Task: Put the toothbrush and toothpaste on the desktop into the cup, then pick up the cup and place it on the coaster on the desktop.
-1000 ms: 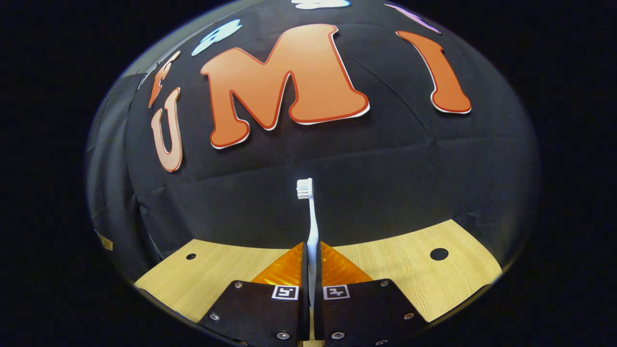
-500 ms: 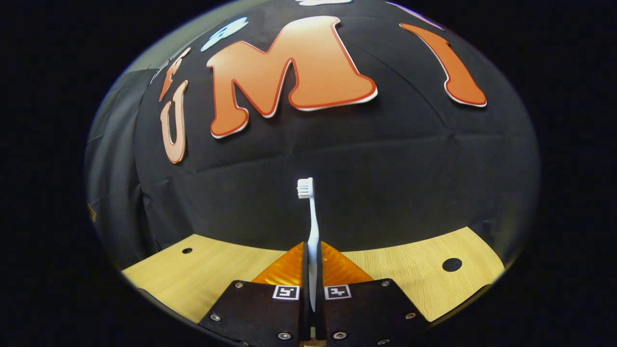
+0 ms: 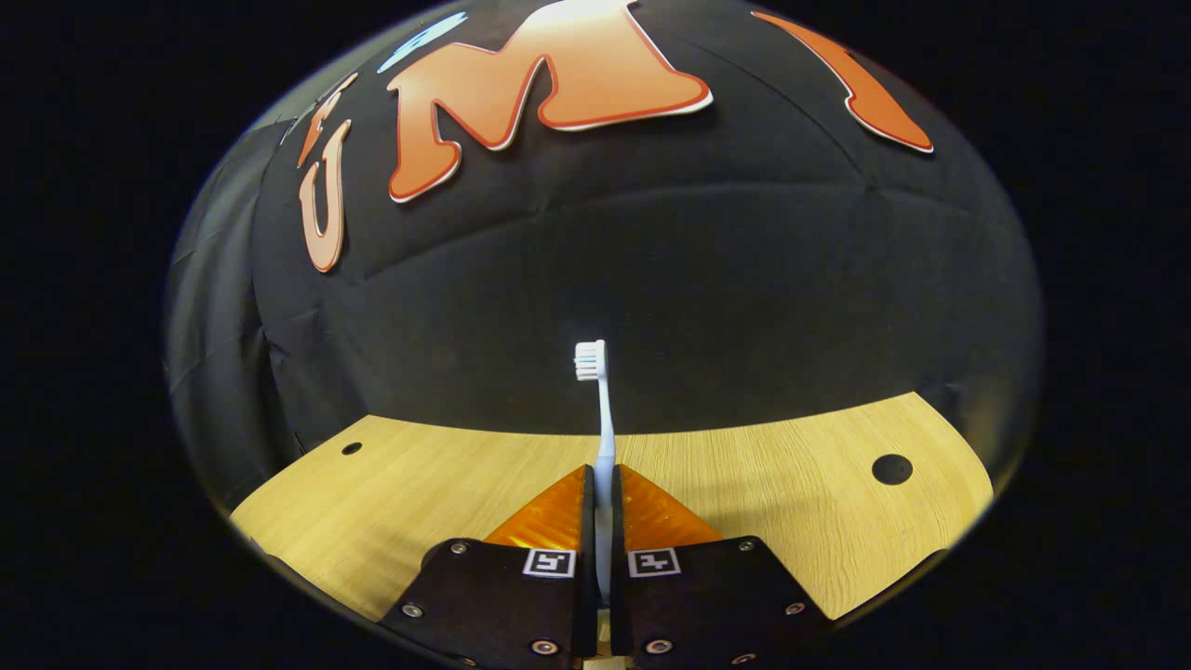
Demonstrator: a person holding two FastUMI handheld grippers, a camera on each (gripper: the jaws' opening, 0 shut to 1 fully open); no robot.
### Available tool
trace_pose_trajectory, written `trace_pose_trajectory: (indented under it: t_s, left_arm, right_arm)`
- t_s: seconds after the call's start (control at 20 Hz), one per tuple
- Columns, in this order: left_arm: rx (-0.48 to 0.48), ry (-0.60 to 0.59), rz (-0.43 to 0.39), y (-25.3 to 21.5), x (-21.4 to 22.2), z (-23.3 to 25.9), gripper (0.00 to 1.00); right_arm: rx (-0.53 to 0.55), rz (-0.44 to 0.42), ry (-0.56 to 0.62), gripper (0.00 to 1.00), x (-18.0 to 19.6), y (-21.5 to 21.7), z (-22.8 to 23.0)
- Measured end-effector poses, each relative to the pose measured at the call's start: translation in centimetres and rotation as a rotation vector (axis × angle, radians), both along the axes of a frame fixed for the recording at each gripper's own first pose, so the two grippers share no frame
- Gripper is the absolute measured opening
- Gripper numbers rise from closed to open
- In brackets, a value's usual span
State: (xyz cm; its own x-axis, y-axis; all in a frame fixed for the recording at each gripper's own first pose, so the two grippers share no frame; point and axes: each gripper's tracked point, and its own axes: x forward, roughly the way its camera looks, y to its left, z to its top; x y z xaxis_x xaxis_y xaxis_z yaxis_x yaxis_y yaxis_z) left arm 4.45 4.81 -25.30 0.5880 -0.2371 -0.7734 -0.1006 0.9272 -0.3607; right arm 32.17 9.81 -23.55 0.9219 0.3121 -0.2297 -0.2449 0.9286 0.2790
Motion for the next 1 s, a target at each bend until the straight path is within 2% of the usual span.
trace_pose_trajectory:
  t_s: [0.2,0.45,0.5,0.6,0.65,0.75,0.8,0.85,0.9,1.0]
  left_arm:
    - [0.007,-0.011,-0.012,-0.2,1.2,0.4,0.07]
    - [0.013,-0.039,-0.015,-1.3,3.7,0.2,0.07]
    - [0.02,-0.053,-0.018,-1.1,4.2,0.4,0.08]
    - [0.039,-0.098,-0.027,-0.7,5.6,1.0,0.07]
    - [0.052,-0.124,-0.033,-0.8,6.4,1.3,0.08]
    - [0.071,-0.174,-0.045,-1.1,8.4,1.9,0.08]
    - [0.077,-0.201,-0.05,-1.2,9.5,2.2,0.07]
    - [0.077,-0.215,-0.054,-1.3,10.3,2.4,0.08]
    - [0.071,-0.217,-0.051,-1.5,11.0,2.5,0.07]
    - [0.05,-0.257,-0.043,-1.7,12.9,3.5,0.07]
  right_arm:
    - [-0.015,0.012,0.056,0.07,-0.9,-0.1,-1.5]
    - [0.021,0.056,0.13,0.12,-2.5,-0.1,-1.9]
    - [0.022,0.061,0.142,0.18,-3.0,-0.3,-1.9]
    - [0.024,0.072,0.162,0.24,-3.8,-0.7,-1.8]
    - [0.036,0.086,0.17,0.37,-4.3,-0.5,-1.7]
    - [0.034,0.109,0.179,0.47,-5.4,-0.5,-1.5]
    - [0.022,0.111,0.179,0.61,-5.8,-0.8,-1.4]
    - [0.01,0.114,0.179,0.66,-6.3,-1.1,-1.2]
    - [0.004,0.118,0.18,0.76,-6.8,-1.3,-1.2]
    - [0.01,0.134,0.195,0.87,-7.9,-1.7,-1.0]
